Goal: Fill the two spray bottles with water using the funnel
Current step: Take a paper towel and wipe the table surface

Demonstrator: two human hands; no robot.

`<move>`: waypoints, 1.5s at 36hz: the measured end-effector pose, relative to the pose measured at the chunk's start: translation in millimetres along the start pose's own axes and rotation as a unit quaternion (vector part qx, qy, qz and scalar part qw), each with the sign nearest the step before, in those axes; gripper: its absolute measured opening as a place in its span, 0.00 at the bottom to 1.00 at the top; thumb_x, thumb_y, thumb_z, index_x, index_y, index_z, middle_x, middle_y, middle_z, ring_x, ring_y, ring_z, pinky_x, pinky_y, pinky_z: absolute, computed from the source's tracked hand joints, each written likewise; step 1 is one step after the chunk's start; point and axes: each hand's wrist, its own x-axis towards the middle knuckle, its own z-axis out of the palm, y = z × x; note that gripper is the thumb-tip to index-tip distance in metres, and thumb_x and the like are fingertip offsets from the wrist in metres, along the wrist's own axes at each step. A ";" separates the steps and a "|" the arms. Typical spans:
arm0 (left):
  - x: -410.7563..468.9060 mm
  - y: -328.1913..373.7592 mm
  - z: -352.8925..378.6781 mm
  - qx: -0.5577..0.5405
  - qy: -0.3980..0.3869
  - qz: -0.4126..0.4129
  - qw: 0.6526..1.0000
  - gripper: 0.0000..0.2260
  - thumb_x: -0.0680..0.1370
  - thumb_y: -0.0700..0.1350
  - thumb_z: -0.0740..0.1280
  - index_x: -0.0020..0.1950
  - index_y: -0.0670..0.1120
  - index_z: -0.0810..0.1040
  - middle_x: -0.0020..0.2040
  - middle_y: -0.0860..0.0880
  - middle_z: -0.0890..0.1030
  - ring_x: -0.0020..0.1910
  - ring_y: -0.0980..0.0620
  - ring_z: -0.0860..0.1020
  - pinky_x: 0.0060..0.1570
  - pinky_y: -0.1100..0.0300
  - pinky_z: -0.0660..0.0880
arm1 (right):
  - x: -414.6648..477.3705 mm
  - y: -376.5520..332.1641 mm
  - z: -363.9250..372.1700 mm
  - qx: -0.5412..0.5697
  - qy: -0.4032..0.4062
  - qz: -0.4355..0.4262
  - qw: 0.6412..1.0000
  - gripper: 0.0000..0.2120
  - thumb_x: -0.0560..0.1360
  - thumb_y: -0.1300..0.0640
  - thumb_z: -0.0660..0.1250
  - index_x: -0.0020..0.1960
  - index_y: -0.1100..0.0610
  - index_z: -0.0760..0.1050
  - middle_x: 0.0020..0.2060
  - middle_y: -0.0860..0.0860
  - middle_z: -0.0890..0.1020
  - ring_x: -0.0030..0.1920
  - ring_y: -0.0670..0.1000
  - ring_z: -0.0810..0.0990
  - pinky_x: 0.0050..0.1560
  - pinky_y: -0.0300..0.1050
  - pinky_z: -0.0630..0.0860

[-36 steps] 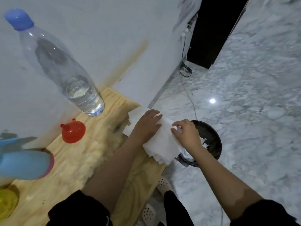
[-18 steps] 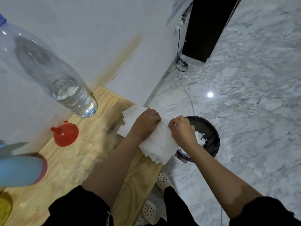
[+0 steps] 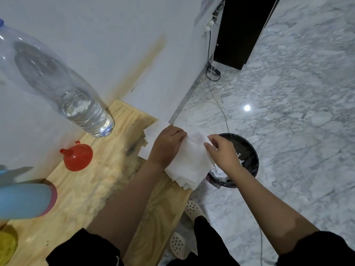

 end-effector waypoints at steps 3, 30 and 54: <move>-1.1 0.3 -2.7 -0.007 0.009 -0.001 1.000 0.13 0.77 0.39 0.59 0.48 0.36 0.82 0.44 0.42 0.83 0.44 0.43 0.81 0.59 0.57 0.68 | 1.3 -4.0 -1.7 0.042 0.024 0.008 0.999 0.03 0.74 0.57 0.67 0.46 0.56 0.77 0.42 0.51 0.80 0.47 0.53 0.78 0.50 0.51 0.75; 39.5 8.2 -29.8 -0.049 -0.161 0.035 0.985 0.12 0.78 0.47 0.66 0.60 0.46 0.79 0.55 0.48 0.81 0.58 0.49 0.74 0.56 0.63 0.63 | -8.7 -20.5 -29.4 0.007 0.053 -0.188 0.981 0.05 0.74 0.58 0.69 0.47 0.59 0.82 0.43 0.50 0.83 0.46 0.51 0.79 0.49 0.52 0.76; 44.8 16.3 -57.3 -0.104 -0.266 -0.018 0.958 0.22 0.72 0.43 0.69 0.64 0.51 0.70 0.49 0.52 0.75 0.50 0.52 0.71 0.51 0.60 0.69 | -3.2 -37.1 -39.9 0.092 -0.095 -0.081 0.988 0.12 0.71 0.60 0.72 0.49 0.54 0.70 0.43 0.49 0.76 0.41 0.47 0.73 0.41 0.38 0.72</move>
